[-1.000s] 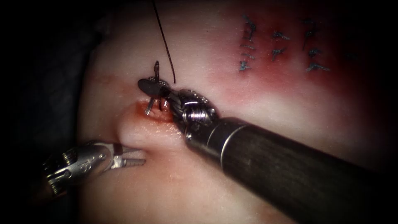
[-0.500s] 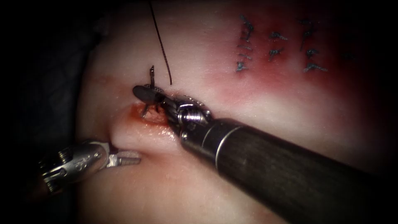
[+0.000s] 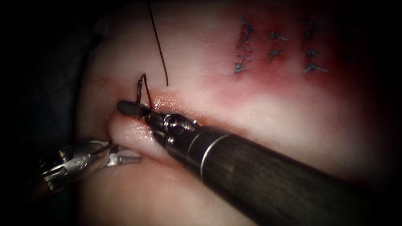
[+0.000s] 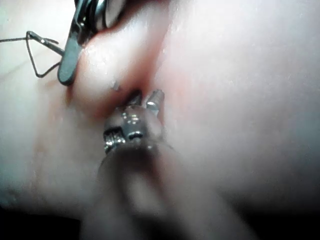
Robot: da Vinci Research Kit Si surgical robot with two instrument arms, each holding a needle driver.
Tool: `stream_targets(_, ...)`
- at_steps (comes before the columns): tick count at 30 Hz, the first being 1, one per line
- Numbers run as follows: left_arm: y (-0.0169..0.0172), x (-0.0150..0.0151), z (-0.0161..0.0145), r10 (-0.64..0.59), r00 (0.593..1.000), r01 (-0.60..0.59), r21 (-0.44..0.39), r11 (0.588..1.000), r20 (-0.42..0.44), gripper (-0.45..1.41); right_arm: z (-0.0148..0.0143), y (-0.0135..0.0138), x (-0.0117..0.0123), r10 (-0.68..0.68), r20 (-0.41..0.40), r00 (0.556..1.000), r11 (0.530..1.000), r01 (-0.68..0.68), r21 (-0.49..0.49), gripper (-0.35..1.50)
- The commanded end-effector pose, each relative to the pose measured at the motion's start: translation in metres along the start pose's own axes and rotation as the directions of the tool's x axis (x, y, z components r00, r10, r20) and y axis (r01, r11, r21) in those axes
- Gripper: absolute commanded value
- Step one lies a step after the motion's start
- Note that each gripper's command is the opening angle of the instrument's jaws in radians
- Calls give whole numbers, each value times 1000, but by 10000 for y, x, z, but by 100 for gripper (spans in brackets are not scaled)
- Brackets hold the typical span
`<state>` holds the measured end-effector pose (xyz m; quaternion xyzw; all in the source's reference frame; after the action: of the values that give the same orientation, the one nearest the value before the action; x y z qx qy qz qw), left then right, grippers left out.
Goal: Wound Closure
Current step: With the right grasper, pass the needle through the skin.
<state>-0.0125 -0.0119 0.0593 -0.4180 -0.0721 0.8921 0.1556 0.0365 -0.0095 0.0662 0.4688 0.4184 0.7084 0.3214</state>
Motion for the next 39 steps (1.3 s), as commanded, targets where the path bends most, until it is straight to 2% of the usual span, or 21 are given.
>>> stream_targets(1,-4,0,6,3,1000,-3,0,1000,-2,8,3,-1,10,-2,-34,999,1000,3,17,-35)
stream_targets(3,-4,-1,5,4,1000,-4,-2,1000,-2,8,0,-3,16,-11,-44,999,999,12,30,-35)
stream_targets(4,-4,-2,3,5,1000,-5,-3,1000,-2,8,-1,-4,20,-19,-55,998,999,21,31,-5)
stream_targets(5,-4,-3,2,5,1000,-5,-3,1000,-2,8,-2,-6,25,-51,-72,996,998,53,26,49)
stream_targets(7,-3,-4,-1,6,1000,-6,-5,1000,-2,8,-6,-9,36,-114,-87,990,992,118,39,64)
stream_targets(9,-2,-5,-1,7,1000,-7,-5,1000,-2,9,-7,-10,41,-147,-92,985,988,150,36,71)
stream_targets(11,-1,-5,-2,7,1000,-7,-5,1000,-1,10,-10,-11,48,-178,-107,978,983,182,21,96)
stream_targets(13,-1,-5,-4,7,1000,-7,-6,1000,-1,11,-14,-10,54,-212,-119,970,977,214,6,108)
stream_targets(16,0,-6,-6,7,1000,-7,-6,1000,-3,14,-20,-8,64,-252,-121,960,967,253,-4,111)
stream_targets(17,0,-6,-10,6,1000,-6,-7,1000,-9,17,-29,-4,75,-309,-131,942,951,309,-25,108)
stream_targets(21,-2,-8,-15,7,1000,-8,-10,1000,-15,21,-40,-2,86,-394,-130,910,919,388,-65,103)
stream_targets(23,-3,-11,-20,8,1000,-8,-10,1000,-27,22,-47,0,91,-427,-121,896,904,419,-81,89)
stream_targets(27,-11,-15,-34,16,998,-17,-6,1000,-66,23,-64,4,100,-506,-43,861,856,496,-146,96)
stream_targets(29,-15,-16,-40,27,997,-28,-11,1000,-72,24,-68,5,101,-511,-19,859,850,503,-157,99)
stream_targets(30,-19,-17,-46,48,995,-49,-11,999,-82,28,-73,6,101,-540,11,842,829,534,-169,104)
stream_targets(32,-20,-17,-49,46,995,-47,-10,999,-90,28,-76,5,101,-560,18,829,814,553,-179,108)
stream_targets(33,-24,-16,-56,57,991,-60,-16,998,-124,33,-82,4,103,-588,27,809,791,581,-194,111)
stream_targets(37,-29,-15,-66,95,978,-103,-37,994,-187,39,-93,3,106,-616,52,786,763,611,-211,109)
stream_targets(39,-33,-11,-75,147,953,-171,-71,983,-264,44,-104,3,107,-645,90,758,727,646,-231,111)
